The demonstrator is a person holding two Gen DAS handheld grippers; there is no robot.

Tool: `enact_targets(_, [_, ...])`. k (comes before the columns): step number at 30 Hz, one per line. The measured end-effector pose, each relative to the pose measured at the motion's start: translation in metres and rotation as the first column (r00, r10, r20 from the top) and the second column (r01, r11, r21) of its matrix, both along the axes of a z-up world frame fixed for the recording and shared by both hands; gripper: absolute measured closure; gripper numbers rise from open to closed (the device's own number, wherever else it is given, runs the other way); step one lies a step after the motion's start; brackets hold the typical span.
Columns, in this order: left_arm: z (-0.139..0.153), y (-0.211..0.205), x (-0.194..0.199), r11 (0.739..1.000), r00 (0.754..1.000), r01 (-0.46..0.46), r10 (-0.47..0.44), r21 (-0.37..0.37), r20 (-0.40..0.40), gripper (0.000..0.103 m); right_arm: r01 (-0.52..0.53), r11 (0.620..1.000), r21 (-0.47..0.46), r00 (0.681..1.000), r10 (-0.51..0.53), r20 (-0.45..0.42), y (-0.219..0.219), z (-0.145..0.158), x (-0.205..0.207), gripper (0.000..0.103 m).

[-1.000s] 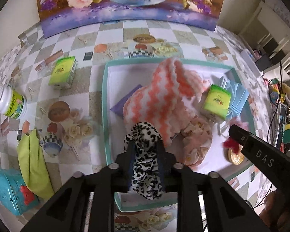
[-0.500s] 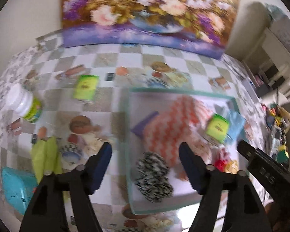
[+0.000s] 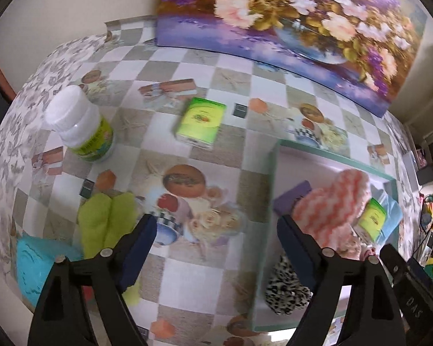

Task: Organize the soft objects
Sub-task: 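Carry the scrunchie with the left gripper into the tray while the right drops the plush toy there, then grasp the lime-green cloth with the left gripper and lift it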

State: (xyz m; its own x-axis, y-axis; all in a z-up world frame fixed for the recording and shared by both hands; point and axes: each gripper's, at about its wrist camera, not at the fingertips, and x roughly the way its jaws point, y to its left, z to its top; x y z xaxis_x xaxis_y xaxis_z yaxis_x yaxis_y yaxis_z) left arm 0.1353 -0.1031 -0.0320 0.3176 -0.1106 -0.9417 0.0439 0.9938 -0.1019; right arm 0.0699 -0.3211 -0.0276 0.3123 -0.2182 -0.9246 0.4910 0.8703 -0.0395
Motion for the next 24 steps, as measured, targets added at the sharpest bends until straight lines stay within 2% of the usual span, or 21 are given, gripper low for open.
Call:
enact_targets(5, [0.0,0.026,0.006,0.997,0.998,-0.062,0.061,0.041,0.008,0.017,-0.066,0.998,-0.022,0.998,0.066,-0.008,0.023,-0.001,0.008,0.006])
enact_targets(16, [0.005,0.059,0.013,0.996,0.996,-0.084,0.084,0.004,-0.007,0.017,-0.19,0.981,-0.029,0.982,0.19,0.002,0.074,-0.001,0.019,0.006])
enact_targets(24, [0.002,0.088,0.017,0.994,0.995,-0.095,0.096,0.054,-0.024,0.017,-0.26,0.965,-0.02,0.966,0.26,-0.012,0.104,-0.009,0.028,0.006])
